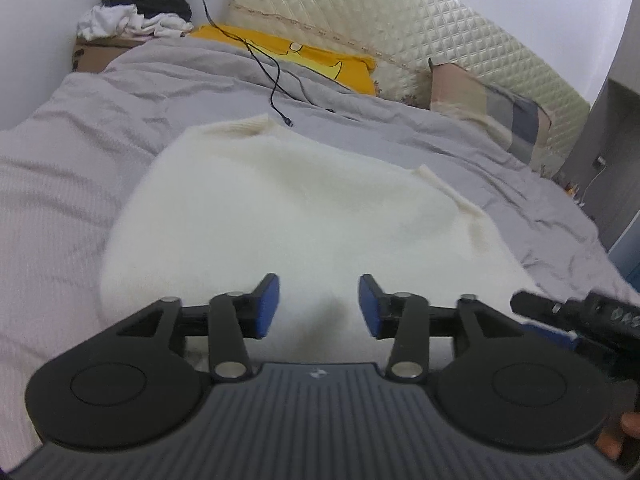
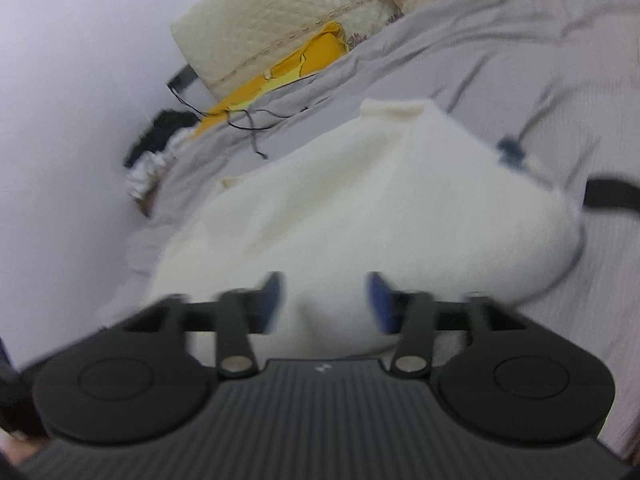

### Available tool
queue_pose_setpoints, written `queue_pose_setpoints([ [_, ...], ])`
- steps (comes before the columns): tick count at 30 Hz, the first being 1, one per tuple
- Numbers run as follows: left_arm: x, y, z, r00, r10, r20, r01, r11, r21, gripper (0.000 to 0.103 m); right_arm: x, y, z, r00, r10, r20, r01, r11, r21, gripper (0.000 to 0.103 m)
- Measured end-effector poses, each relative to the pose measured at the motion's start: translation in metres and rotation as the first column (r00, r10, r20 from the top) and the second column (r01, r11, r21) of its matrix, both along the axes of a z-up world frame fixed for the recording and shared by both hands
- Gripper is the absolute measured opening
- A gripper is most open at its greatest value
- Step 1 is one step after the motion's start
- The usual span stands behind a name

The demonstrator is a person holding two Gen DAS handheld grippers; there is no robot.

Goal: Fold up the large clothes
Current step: 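Position both open grippers at the edge of the folded sweater, then grasp the sweater edge with both grippers and roll it over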

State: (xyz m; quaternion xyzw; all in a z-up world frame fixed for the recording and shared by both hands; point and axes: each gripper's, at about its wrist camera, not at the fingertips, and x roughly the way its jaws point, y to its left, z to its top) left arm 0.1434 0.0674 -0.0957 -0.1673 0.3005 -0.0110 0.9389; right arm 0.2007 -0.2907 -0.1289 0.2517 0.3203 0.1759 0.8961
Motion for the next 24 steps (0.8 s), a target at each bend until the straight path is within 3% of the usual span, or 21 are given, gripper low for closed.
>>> queue_pose_setpoints([
  [1, -0.004, -0.001, 0.0, 1.0, 0.004, -0.004, -0.004, 1.0, -0.013, 0.06, -0.002, -0.003, -0.002, 1.0, 0.003, -0.019, -0.002, 0.998, 0.056, 0.093],
  [5, -0.013, 0.002, -0.002, 0.999, 0.022, -0.028, -0.024, 0.996, -0.087, 0.073, 0.001, -0.007, -0.018, 0.992, 0.037, -0.121, -0.01, 0.976, 0.217, 0.093],
  [9, -0.006, 0.01, -0.014, 0.992, 0.058, -0.112, -0.074, 0.986, -0.148, 0.076, 0.016, -0.005, -0.045, 0.971, 0.058, -0.231, 0.02, 0.947, 0.32, 0.093],
  [13, 0.002, 0.027, -0.033, 0.979, 0.069, -0.192, -0.125, 0.947, -0.295, 0.08, 0.039, -0.009, -0.067, 0.956, 0.037, -0.292, 0.09, 0.907, 0.411, 0.096],
  [17, 0.005, 0.049, -0.058, 0.964, 0.079, -0.252, -0.194, 0.859, -0.474, 0.083, 0.051, -0.014, -0.074, 0.949, 0.037, -0.312, 0.127, 0.862, 0.491, 0.096],
  [22, 0.001, 0.079, -0.084, 0.954, 0.126, -0.271, -0.282, 0.68, -0.677, 0.083, 0.046, -0.019, -0.062, 0.976, 0.058, -0.209, 0.082, 0.795, 0.601, 0.096],
  [24, 0.0, 0.086, -0.09, 0.955, 0.134, -0.266, -0.288, 0.637, -0.715, 0.083, 0.046, -0.019, -0.056, 0.984, 0.067, -0.163, 0.052, 0.773, 0.632, 0.096],
])
